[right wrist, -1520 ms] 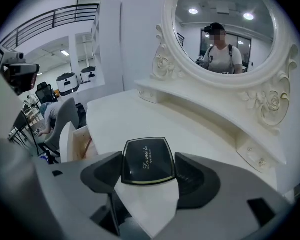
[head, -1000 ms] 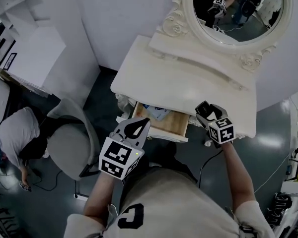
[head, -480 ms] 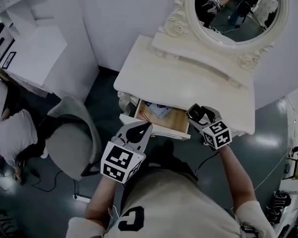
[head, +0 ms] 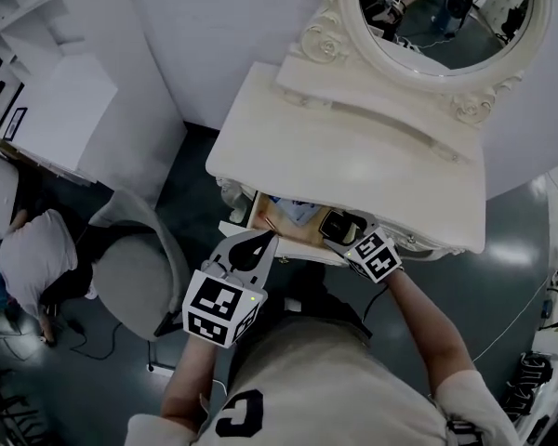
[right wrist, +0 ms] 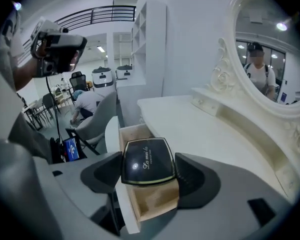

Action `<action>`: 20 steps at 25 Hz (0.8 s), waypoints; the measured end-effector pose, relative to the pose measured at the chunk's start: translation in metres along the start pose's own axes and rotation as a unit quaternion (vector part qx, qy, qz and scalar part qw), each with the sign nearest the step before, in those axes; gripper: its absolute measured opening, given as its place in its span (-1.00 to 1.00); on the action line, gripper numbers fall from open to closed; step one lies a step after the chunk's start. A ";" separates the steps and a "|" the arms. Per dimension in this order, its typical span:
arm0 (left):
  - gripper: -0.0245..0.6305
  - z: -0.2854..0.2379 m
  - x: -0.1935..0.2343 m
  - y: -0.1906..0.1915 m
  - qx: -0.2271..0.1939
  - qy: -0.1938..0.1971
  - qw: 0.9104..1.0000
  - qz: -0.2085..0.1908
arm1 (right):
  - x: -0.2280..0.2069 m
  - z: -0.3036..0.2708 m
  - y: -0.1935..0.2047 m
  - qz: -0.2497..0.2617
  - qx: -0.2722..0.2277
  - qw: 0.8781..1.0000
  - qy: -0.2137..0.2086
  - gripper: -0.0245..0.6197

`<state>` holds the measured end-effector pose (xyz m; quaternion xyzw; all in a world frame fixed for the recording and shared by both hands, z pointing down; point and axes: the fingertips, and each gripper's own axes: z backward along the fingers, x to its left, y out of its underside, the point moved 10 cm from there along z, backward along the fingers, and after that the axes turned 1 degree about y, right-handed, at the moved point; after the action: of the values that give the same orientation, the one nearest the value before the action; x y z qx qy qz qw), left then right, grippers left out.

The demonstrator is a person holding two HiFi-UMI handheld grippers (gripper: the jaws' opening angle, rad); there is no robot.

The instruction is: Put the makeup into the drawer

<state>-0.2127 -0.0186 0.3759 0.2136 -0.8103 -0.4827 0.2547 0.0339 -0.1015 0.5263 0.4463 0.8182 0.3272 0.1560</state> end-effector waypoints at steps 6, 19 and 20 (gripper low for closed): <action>-0.76 -0.033 0.008 -0.007 0.034 -0.008 0.999 0.006 | -0.010 -0.044 0.015 0.016 0.028 0.999 -0.043 0.12; -0.76 -0.069 0.029 0.008 0.099 -0.033 0.993 0.048 | -0.018 -0.115 0.038 0.013 0.089 0.993 -0.070 0.12; -0.76 -0.070 0.029 0.009 0.103 -0.033 0.993 0.048 | -0.018 -0.119 0.040 0.010 0.100 0.992 -0.071 0.12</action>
<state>-0.1931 -0.0791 0.4184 0.1832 -0.8729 -0.3909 0.2275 0.0040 -0.1481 0.6405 0.4903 0.8288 0.2129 0.1654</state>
